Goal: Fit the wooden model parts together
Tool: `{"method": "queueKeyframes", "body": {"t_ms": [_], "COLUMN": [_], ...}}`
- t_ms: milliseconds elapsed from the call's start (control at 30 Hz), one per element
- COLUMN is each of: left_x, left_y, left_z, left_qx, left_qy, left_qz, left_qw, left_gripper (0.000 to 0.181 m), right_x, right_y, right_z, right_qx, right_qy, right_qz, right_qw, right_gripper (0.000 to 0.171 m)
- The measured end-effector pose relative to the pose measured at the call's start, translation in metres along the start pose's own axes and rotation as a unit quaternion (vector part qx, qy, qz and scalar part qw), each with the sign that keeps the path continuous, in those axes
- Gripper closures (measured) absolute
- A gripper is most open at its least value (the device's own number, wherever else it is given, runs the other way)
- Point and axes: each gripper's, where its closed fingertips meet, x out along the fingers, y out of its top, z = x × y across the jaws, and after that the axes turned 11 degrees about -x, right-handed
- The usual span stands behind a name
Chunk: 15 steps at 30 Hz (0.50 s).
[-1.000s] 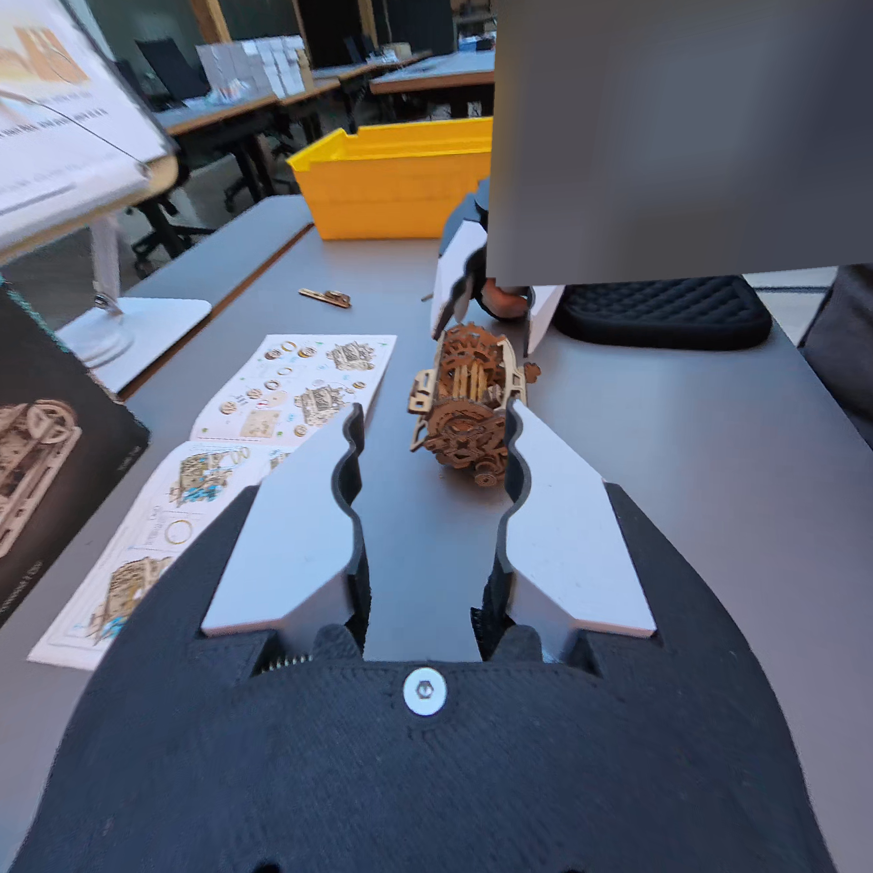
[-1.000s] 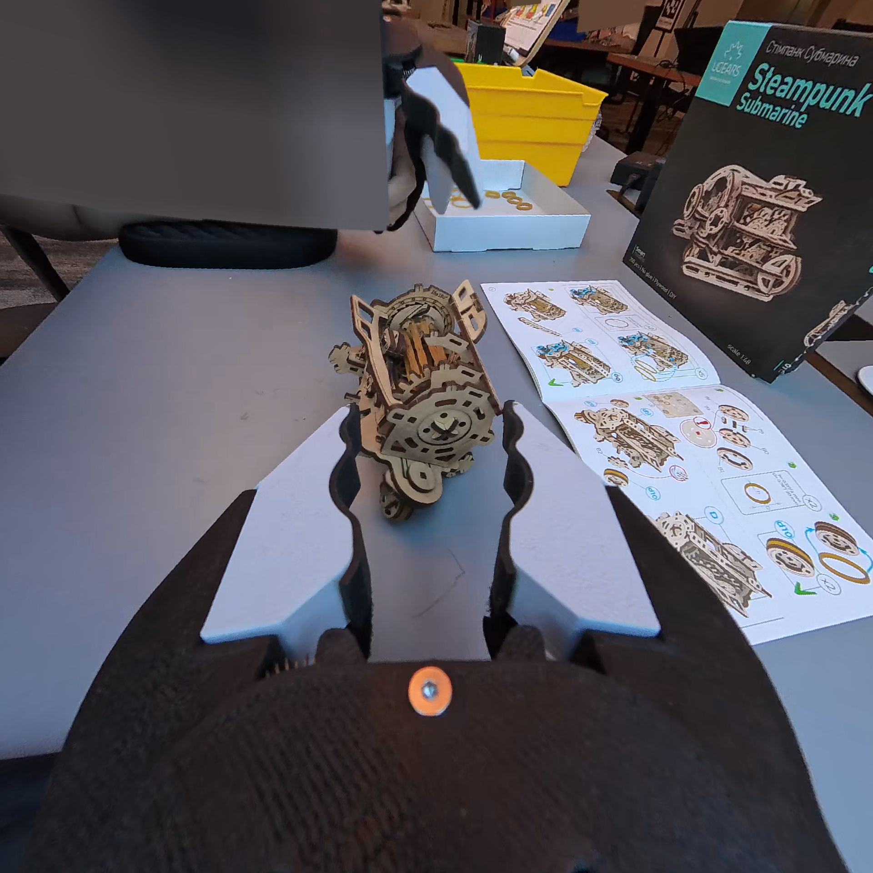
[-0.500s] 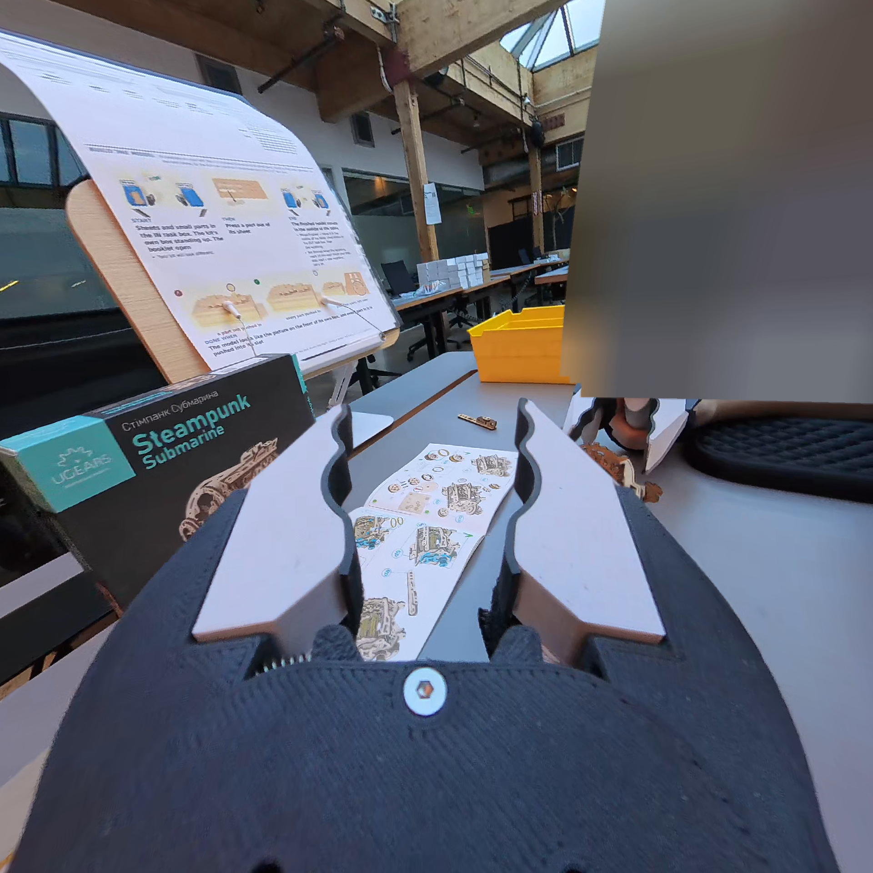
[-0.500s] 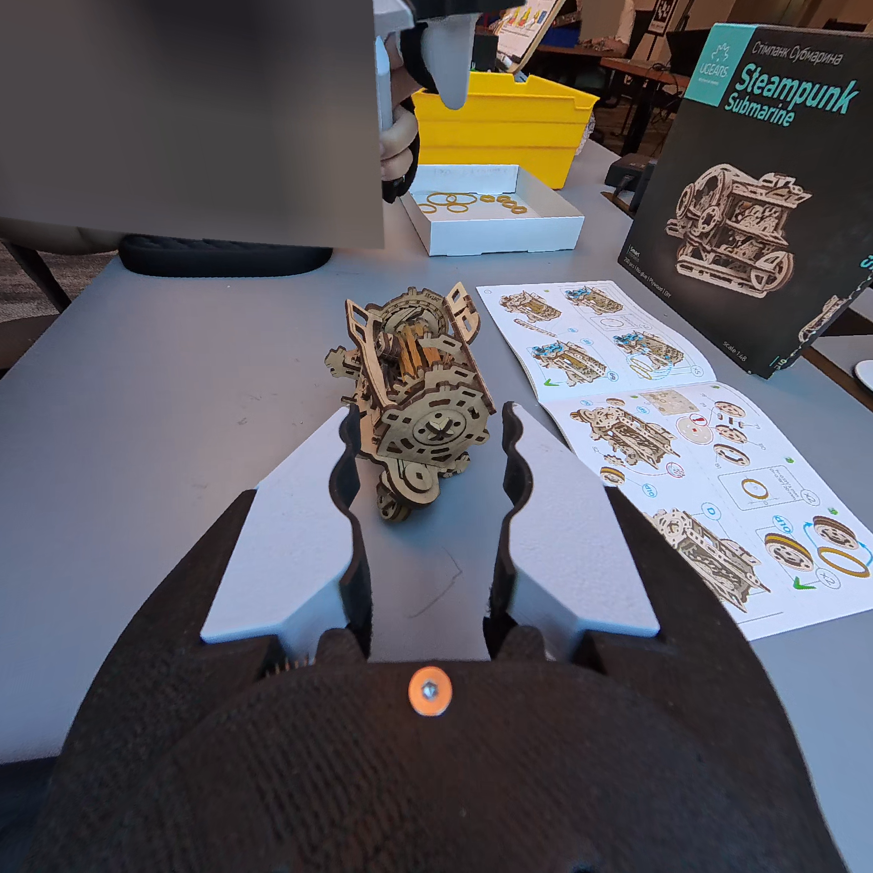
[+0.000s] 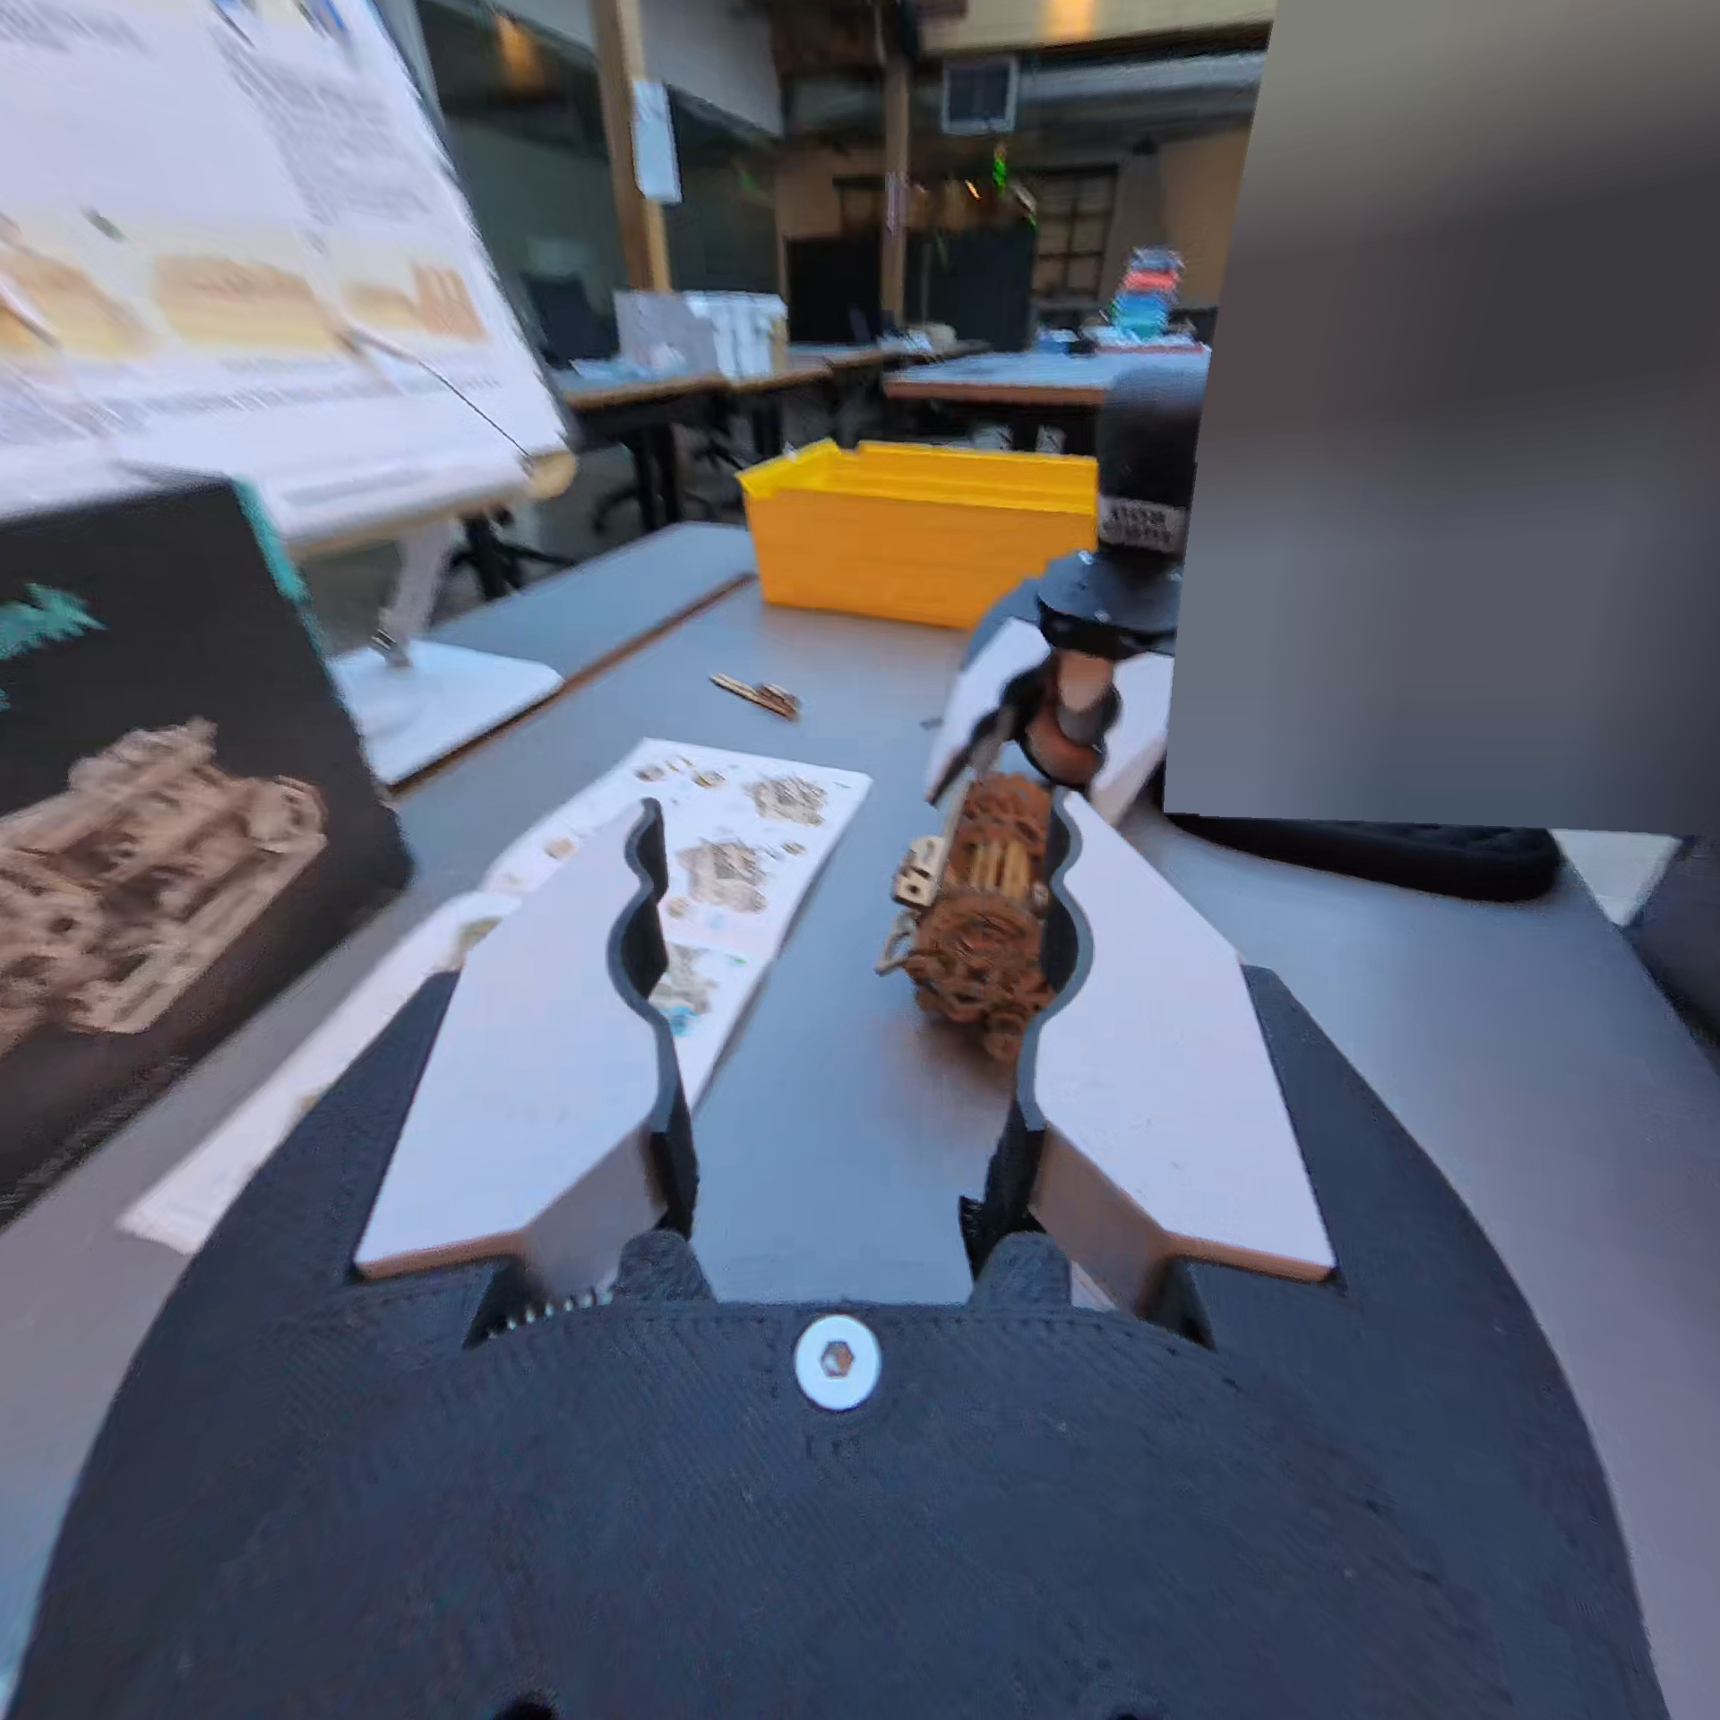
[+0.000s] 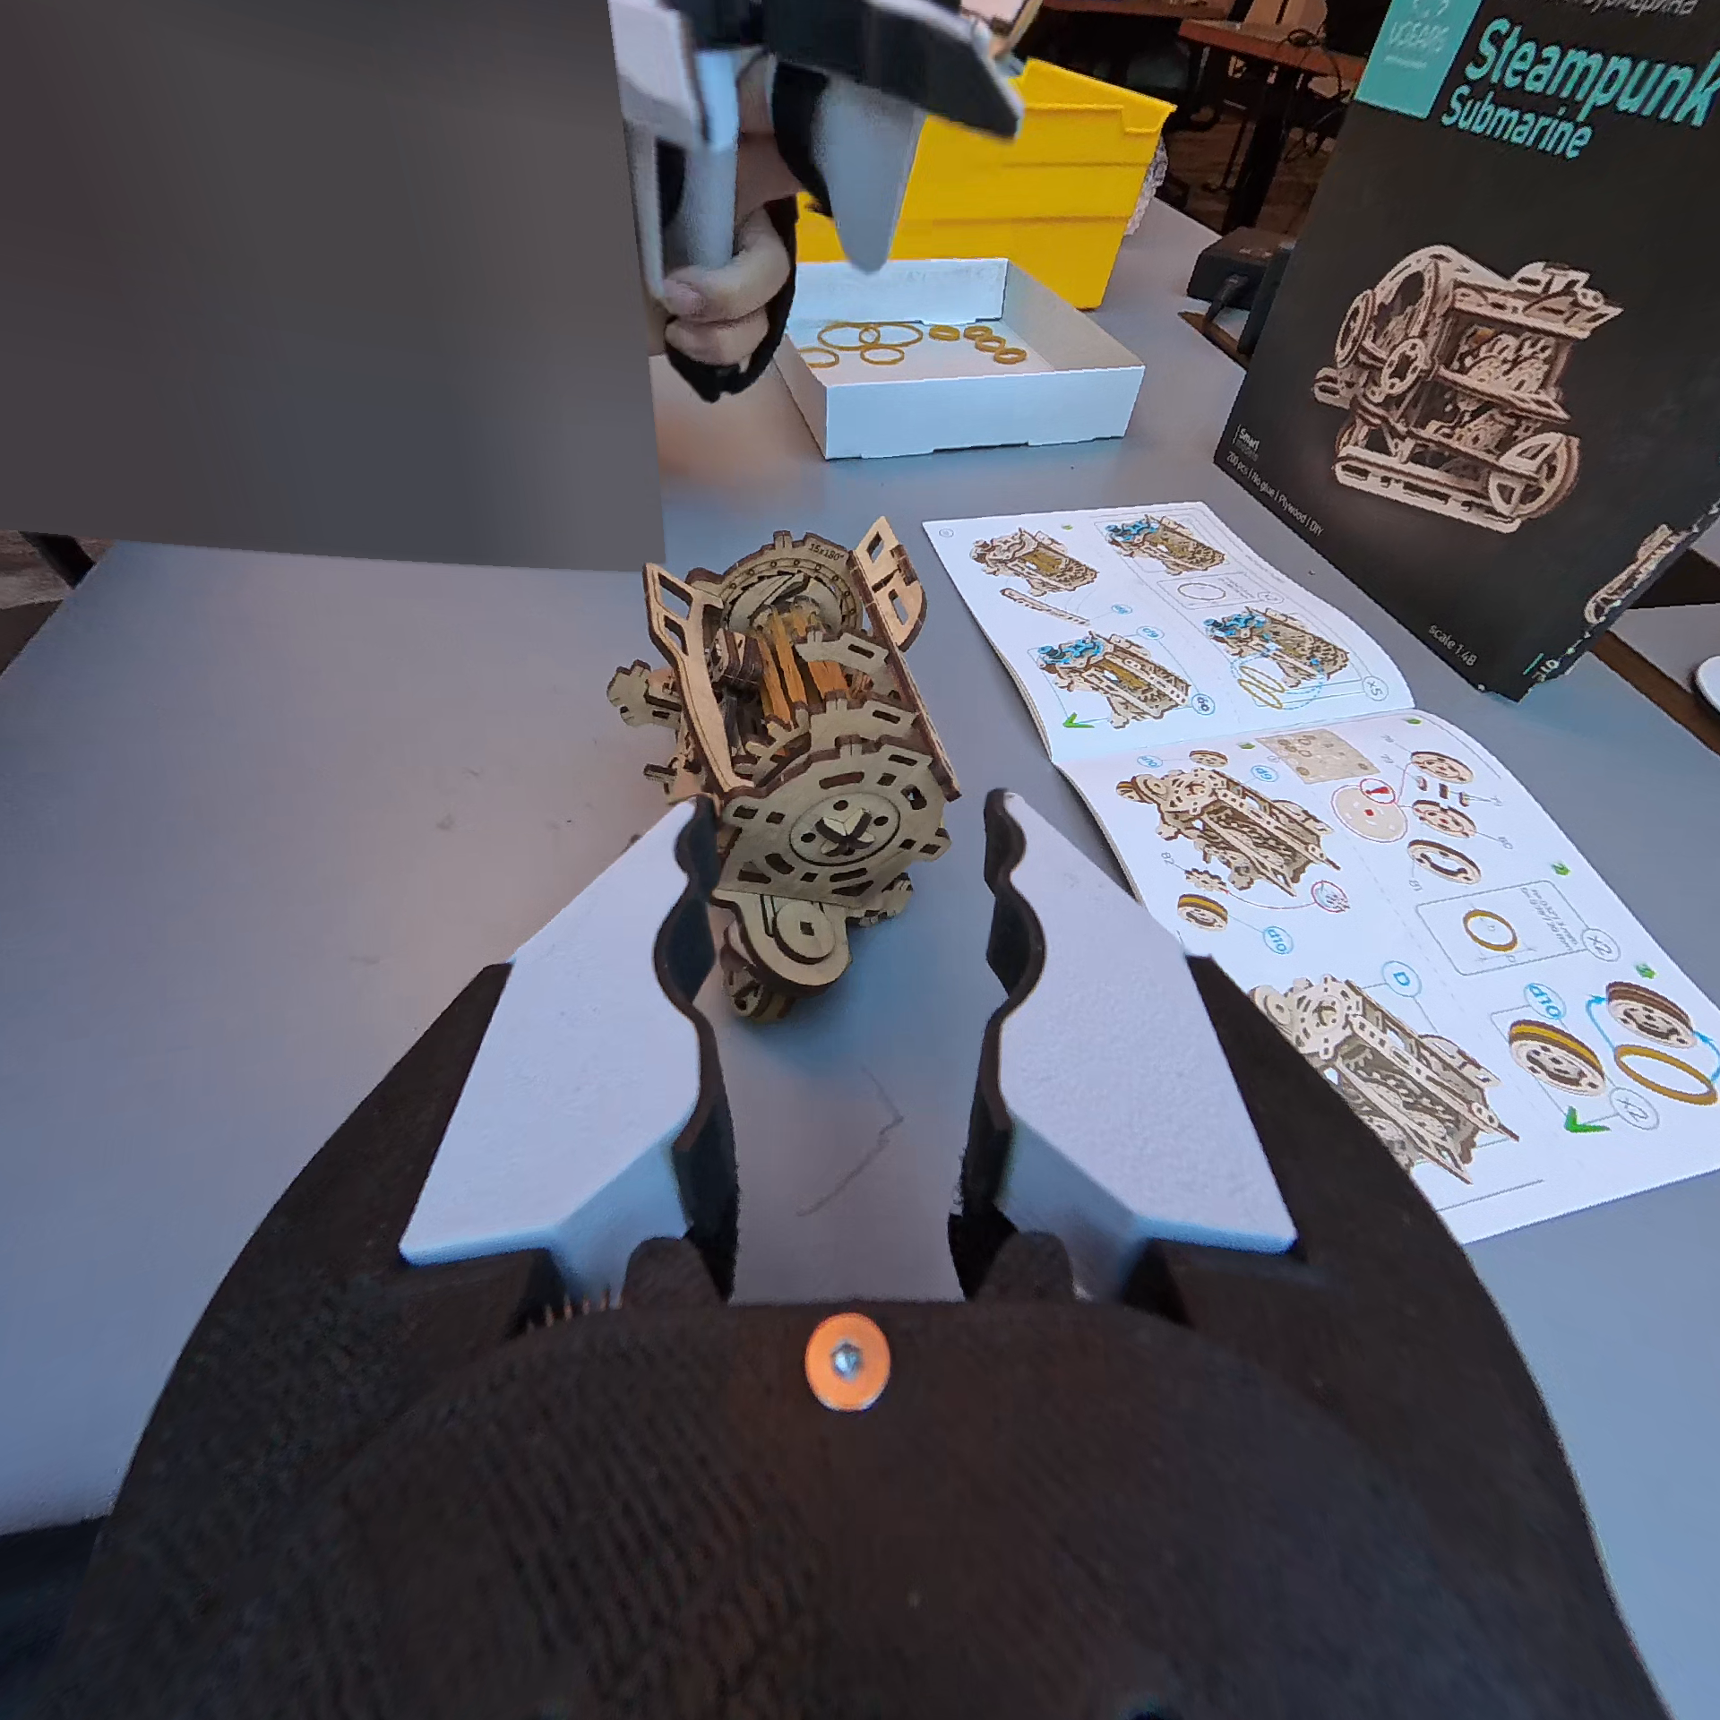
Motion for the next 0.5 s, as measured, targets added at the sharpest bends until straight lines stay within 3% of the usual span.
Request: {"method": "queueKeyframes", "body": {"t_ms": [67, 233, 367, 500], "left_x": [0.016, 0.038, 0.040, 0.018], "left_y": [-0.023, -0.050, -0.048, -0.015], "left_z": [0.007, 0.014, 0.011, 0.004], "left_qx": [-0.023, -0.001, -0.019, -0.087], "left_qy": [-0.016, 0.007, 0.037, 0.141], "left_qz": [-0.058, -0.114, -0.109, -0.049], "left_qw": [0.998, 0.993, 0.993, 0.985], "left_gripper": [0.097, 0.091, 0.079, 0.070], "right_x": [0.001, 0.004, -0.001, -0.047], "right_y": [-0.001, -0.002, 0.011, 0.043], "right_z": [0.001, 0.003, 0.000, 0.032], "right_qx": [-0.008, -0.020, -0.035, -0.012], "right_qy": [-0.005, -0.007, -0.015, -0.151], "right_qz": [-0.005, -0.013, 0.014, 0.019], "right_qw": [1.000, 1.000, 0.999, 0.988], "right_gripper": [0.115, 0.114, 0.104, 0.092]}}
